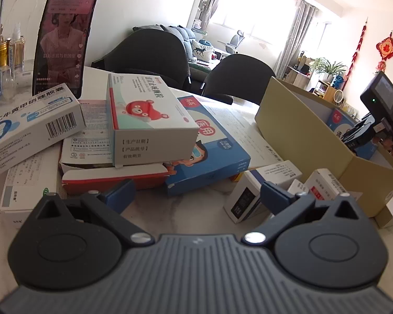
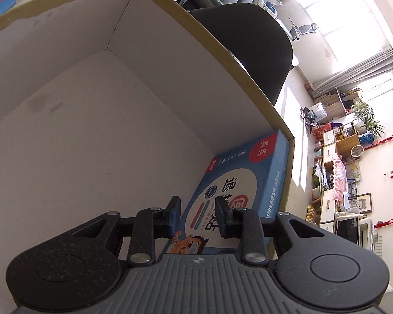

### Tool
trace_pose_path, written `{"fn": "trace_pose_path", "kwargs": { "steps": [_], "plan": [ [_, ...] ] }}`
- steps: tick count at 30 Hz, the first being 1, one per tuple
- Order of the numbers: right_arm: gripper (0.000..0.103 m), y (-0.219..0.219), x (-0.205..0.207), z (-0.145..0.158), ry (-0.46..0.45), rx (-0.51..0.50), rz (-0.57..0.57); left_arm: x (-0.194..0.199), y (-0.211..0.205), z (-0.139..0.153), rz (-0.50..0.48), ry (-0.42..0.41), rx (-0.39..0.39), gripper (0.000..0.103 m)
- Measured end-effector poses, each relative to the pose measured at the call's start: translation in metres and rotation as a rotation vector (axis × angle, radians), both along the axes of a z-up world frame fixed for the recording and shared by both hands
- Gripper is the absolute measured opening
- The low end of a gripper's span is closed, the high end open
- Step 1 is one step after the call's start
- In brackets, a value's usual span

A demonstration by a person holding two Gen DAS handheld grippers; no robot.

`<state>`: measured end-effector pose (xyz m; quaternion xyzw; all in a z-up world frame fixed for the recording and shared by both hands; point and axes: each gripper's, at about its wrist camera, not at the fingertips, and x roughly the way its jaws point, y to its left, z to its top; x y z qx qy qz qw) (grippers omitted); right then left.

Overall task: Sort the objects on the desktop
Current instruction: 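Open the right tool and withdraw it from the cardboard box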

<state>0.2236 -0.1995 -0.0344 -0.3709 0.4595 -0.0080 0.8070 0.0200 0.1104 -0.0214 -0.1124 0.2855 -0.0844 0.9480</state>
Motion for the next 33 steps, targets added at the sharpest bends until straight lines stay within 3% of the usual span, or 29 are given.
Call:
{"fn": "trace_pose_path", "kwargs": {
  "steps": [8,12,21,25,33],
  "plan": [
    [0.043,-0.001,-0.009,0.024,-0.071,0.148,-0.002,0.002,0.001,0.009,0.004,-0.007,0.039,0.103],
    [0.054,-0.003,-0.019,0.042,-0.111,0.274,-0.014,0.003,-0.002,0.014,-0.003,-0.013,0.064,0.103],
    [0.066,-0.008,-0.049,0.07,-0.149,0.541,-0.021,0.015,-0.018,0.029,-0.047,-0.027,0.138,0.103],
    [0.069,-0.008,-0.066,0.076,-0.176,0.634,-0.019,0.024,-0.022,0.037,-0.087,-0.015,0.147,0.103],
    [0.07,-0.006,-0.078,0.081,-0.191,0.731,0.012,0.041,-0.023,0.045,-0.038,-0.019,0.235,0.103]
  ]
}}
